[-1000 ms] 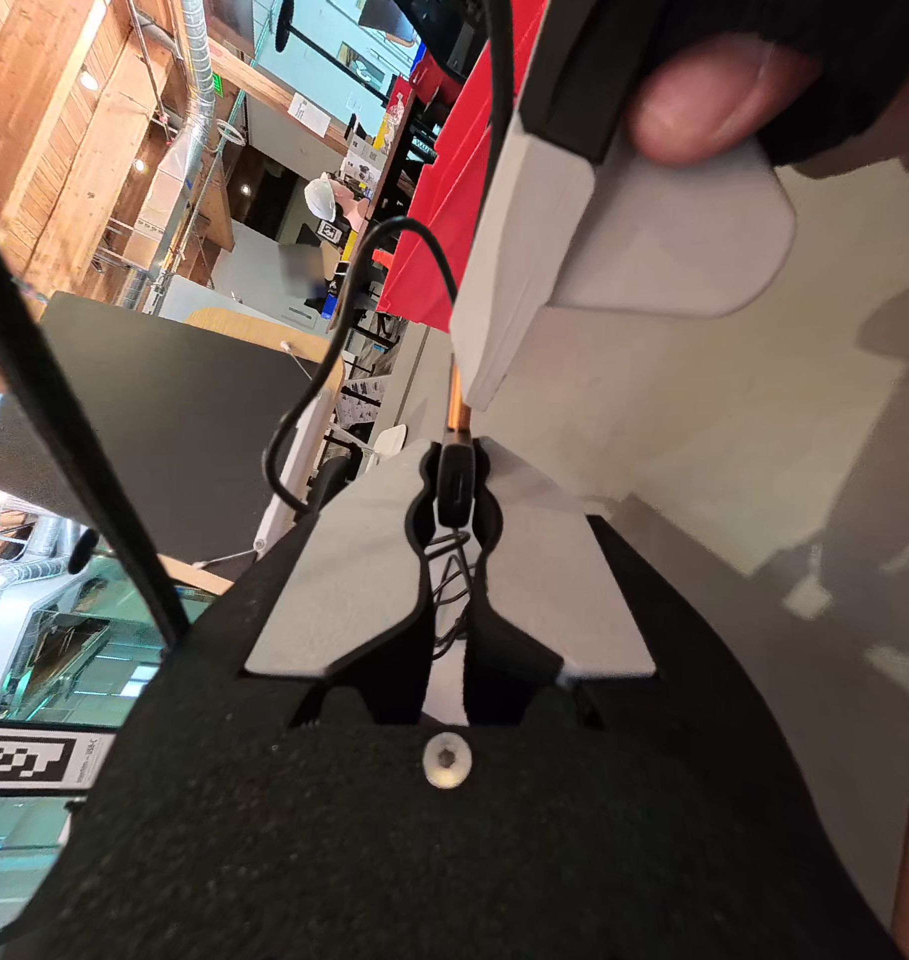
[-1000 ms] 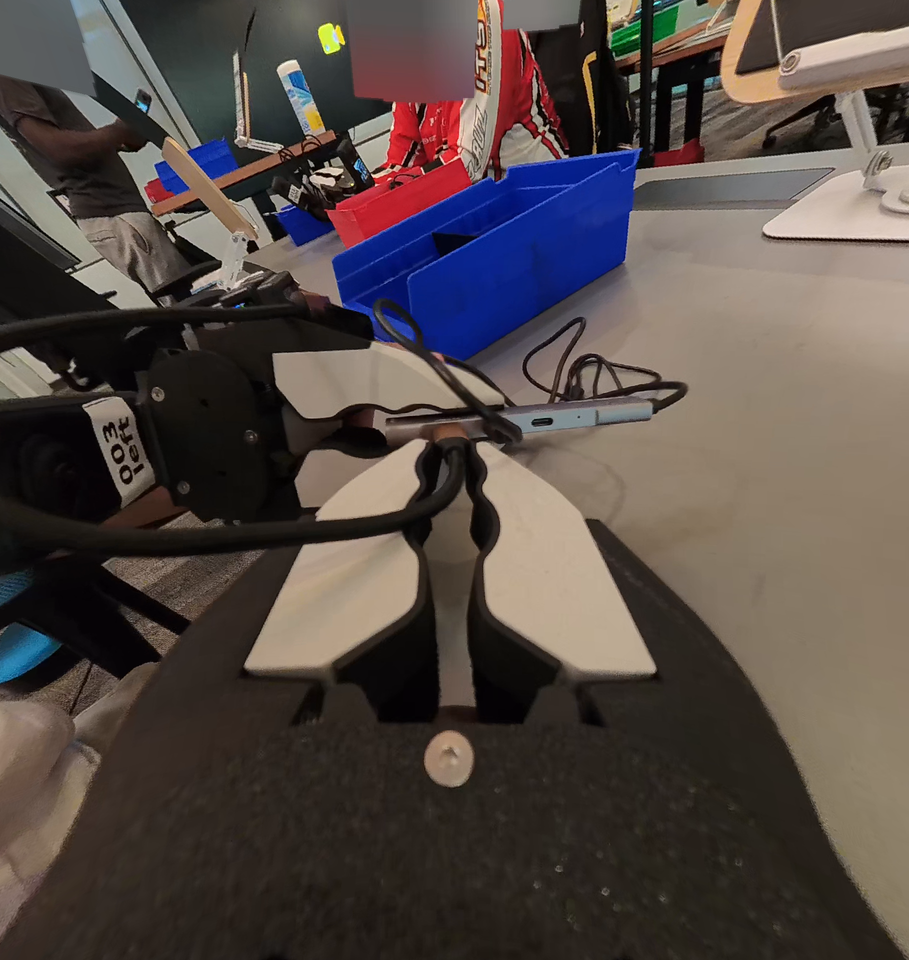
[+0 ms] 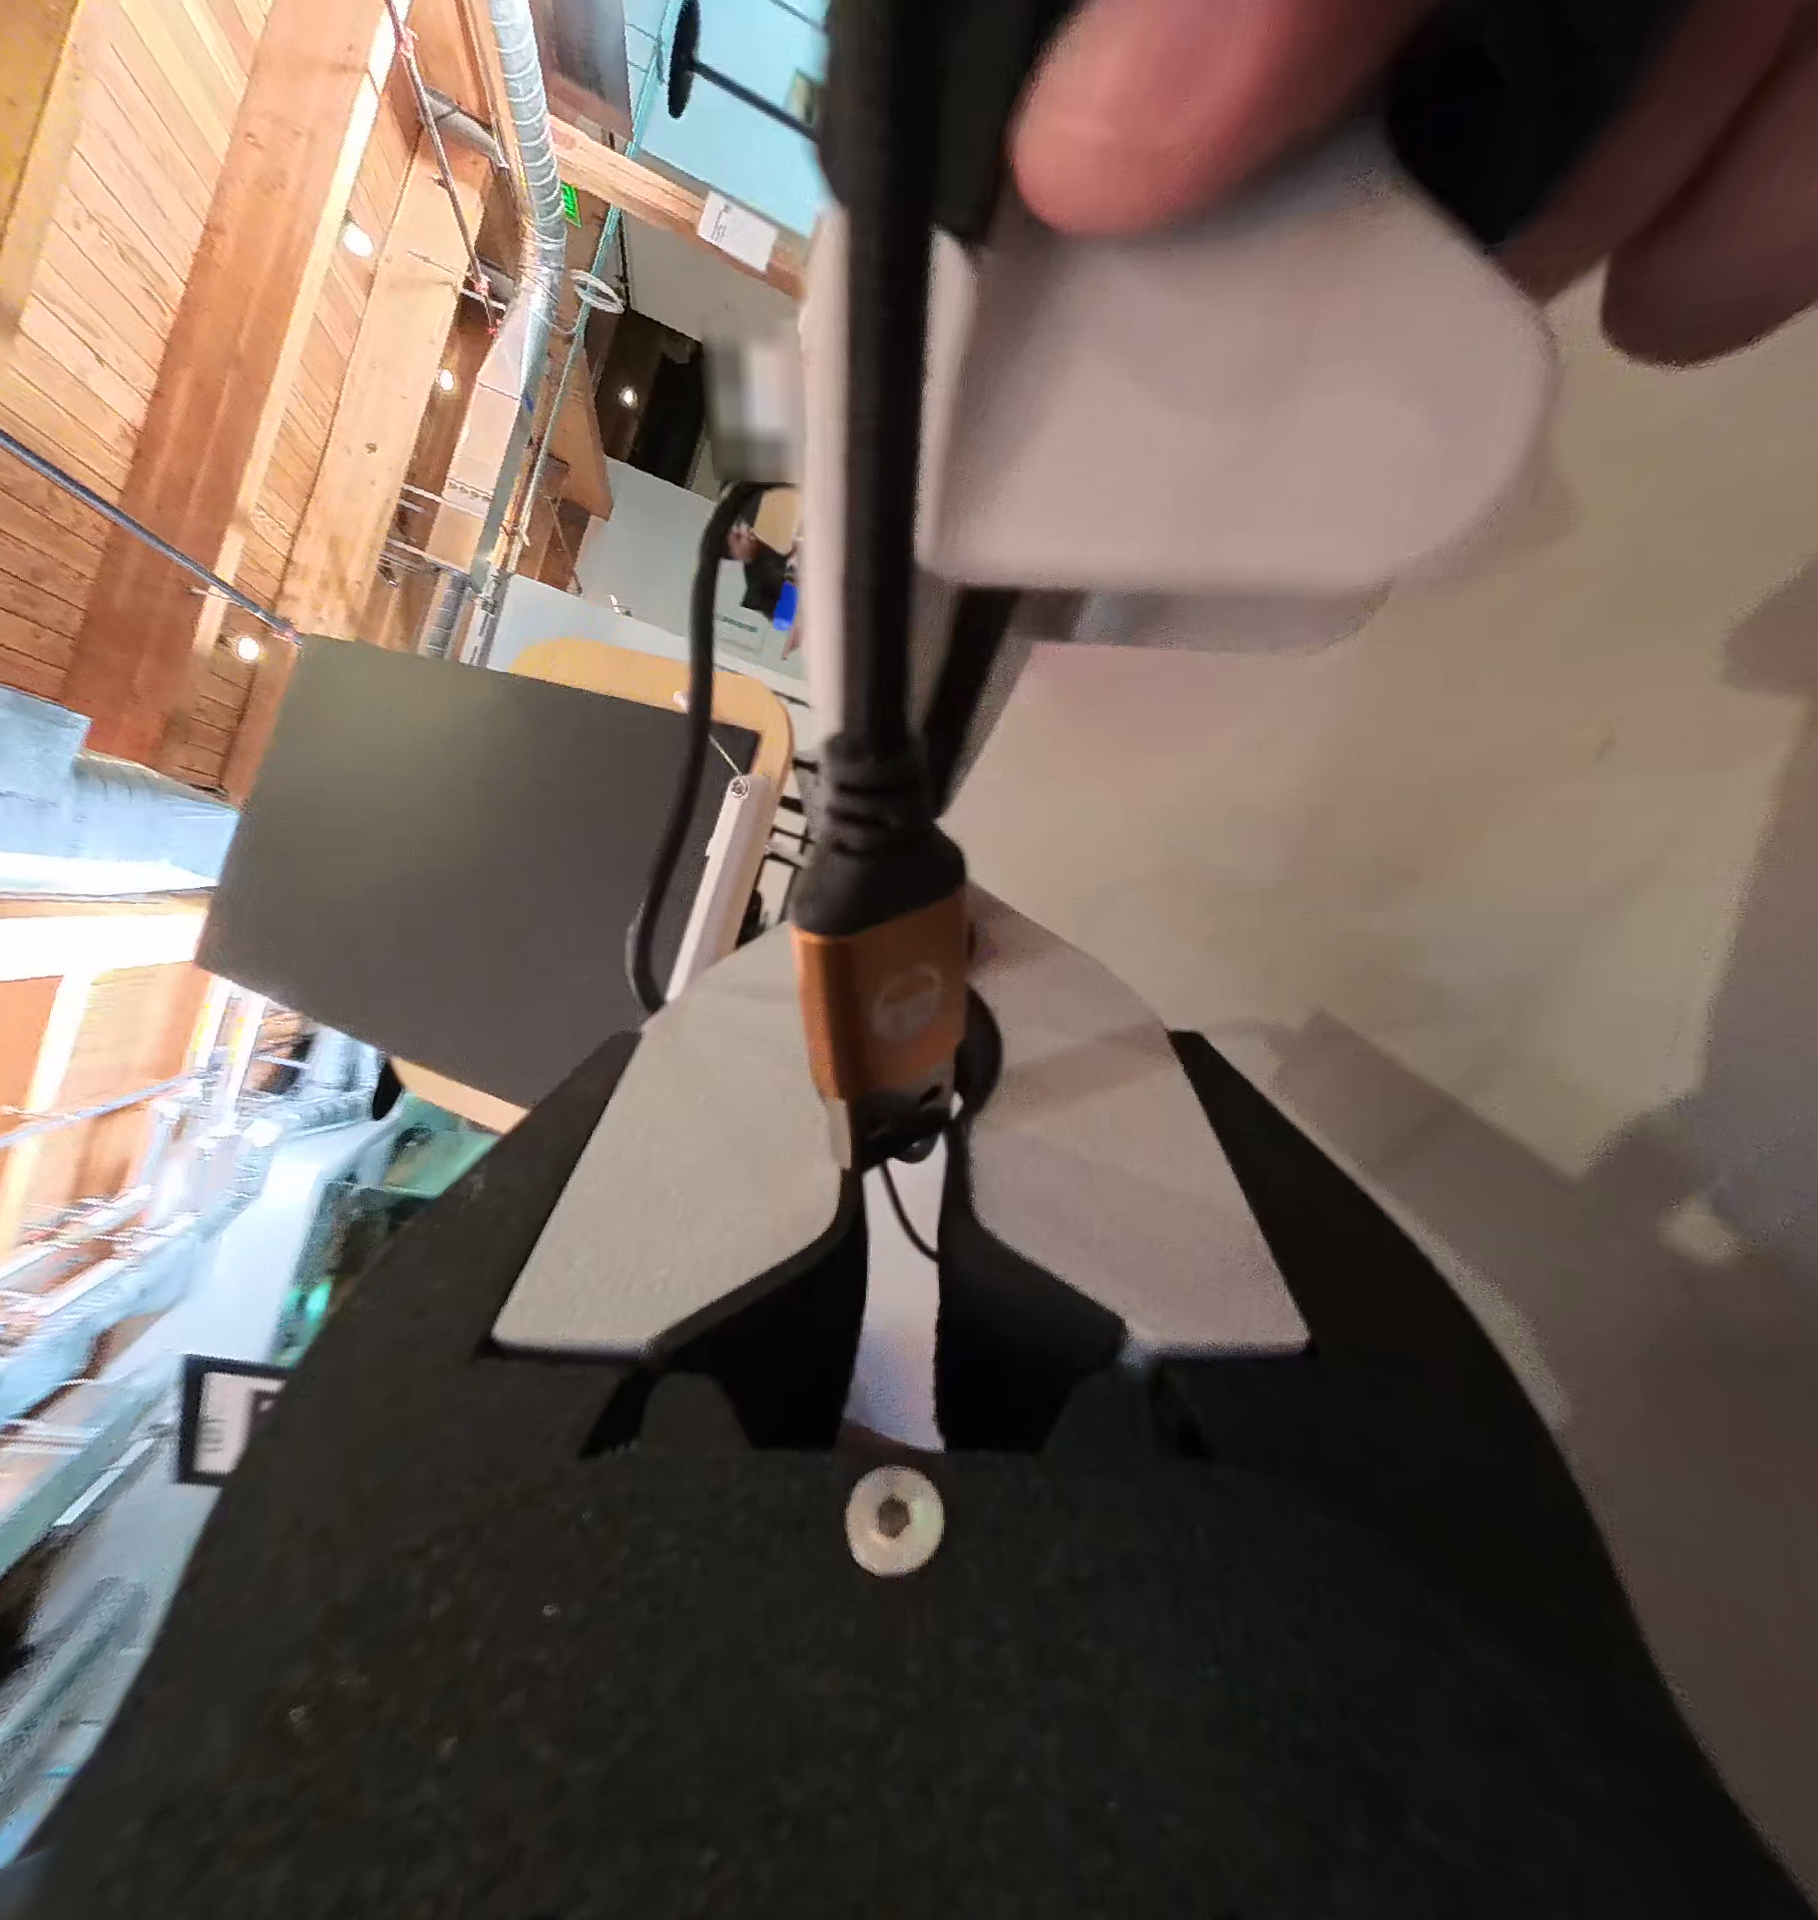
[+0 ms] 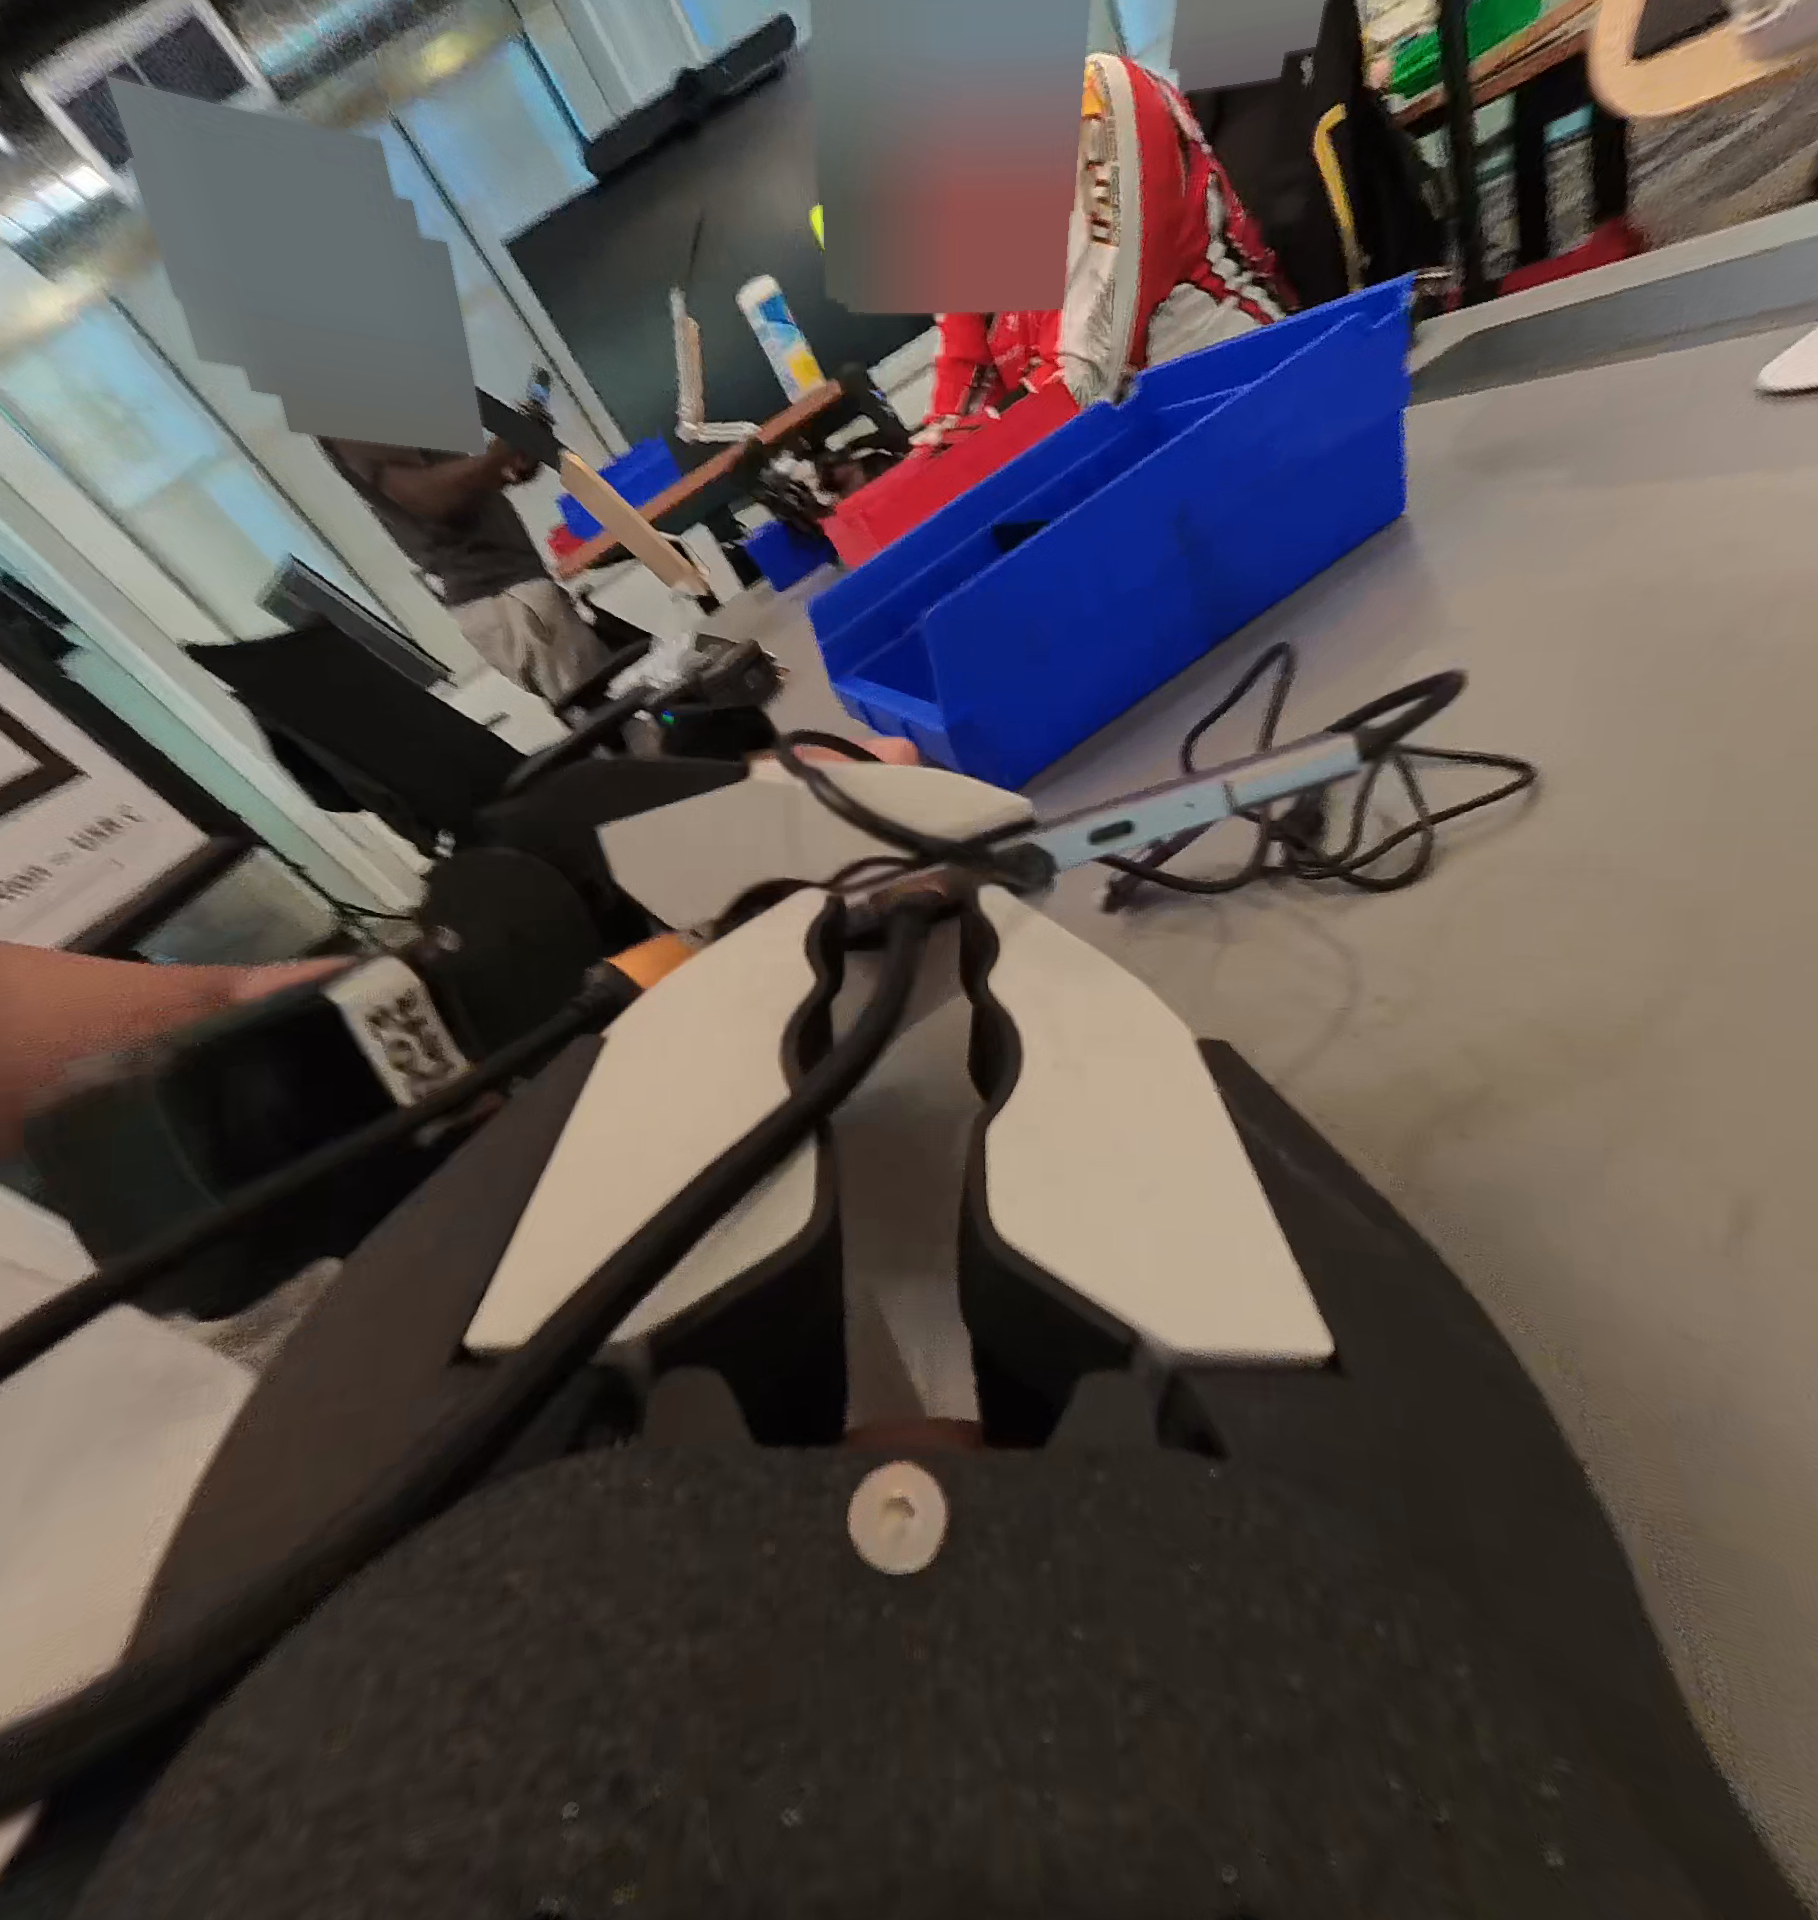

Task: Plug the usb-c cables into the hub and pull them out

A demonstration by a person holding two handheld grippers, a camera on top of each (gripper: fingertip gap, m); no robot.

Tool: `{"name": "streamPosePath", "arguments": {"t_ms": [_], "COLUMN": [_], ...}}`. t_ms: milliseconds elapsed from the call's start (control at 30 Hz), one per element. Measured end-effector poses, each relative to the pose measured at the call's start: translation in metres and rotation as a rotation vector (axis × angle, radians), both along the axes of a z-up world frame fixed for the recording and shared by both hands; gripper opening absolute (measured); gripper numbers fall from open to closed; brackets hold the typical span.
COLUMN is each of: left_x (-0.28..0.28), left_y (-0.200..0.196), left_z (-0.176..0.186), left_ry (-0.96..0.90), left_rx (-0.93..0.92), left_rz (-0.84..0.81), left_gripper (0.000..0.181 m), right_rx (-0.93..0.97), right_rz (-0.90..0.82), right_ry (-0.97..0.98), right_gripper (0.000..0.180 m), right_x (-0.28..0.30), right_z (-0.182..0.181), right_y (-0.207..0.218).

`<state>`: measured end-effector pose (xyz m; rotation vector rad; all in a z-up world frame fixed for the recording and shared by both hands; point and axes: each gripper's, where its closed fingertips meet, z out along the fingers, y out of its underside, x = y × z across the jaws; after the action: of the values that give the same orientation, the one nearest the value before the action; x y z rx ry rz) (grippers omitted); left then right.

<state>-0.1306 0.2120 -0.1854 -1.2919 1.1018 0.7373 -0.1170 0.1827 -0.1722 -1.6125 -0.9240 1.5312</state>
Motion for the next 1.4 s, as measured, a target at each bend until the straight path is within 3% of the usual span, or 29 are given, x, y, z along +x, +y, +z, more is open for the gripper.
{"name": "streamPosePath", "arguments": {"t_ms": [233,367,700,1033,1233,1400], "left_x": [0.000,0.003,0.006,0.009,0.019,0.019], "left_y": [0.000,0.000,-0.011,-0.012,-0.013,-0.012], "left_z": [-0.001,-0.007,0.006,0.003,-0.007,-0.006], "left_ry": [0.133,0.127,0.004,-0.037,0.039,-0.183], "left_rx": [0.084,0.050,0.043,-0.001,-0.010,-0.135], "left_rz": [0.019,-0.009,-0.134,-0.144,-0.061,-0.026], "left_gripper": [0.009,0.009,0.010,0.009,0.015,0.011], "right_rx": [-0.165,-0.111,0.081,0.058,0.236,0.403], "right_rz": [-0.019,-0.021,0.005,0.049,-0.061,-0.115], "right_ry": [-0.015,-0.103,-0.108,-0.073,-0.160,-0.234], "right_gripper": [0.011,0.011,0.011,0.011,0.012,0.013], "right_x": [0.004,0.008,0.014,0.017,0.013,0.019], "right_z": [-0.005,-0.012,0.003,0.004,0.004,0.006], "right_y": [0.005,0.006,-0.002,-0.002,-0.002,-0.002]}}
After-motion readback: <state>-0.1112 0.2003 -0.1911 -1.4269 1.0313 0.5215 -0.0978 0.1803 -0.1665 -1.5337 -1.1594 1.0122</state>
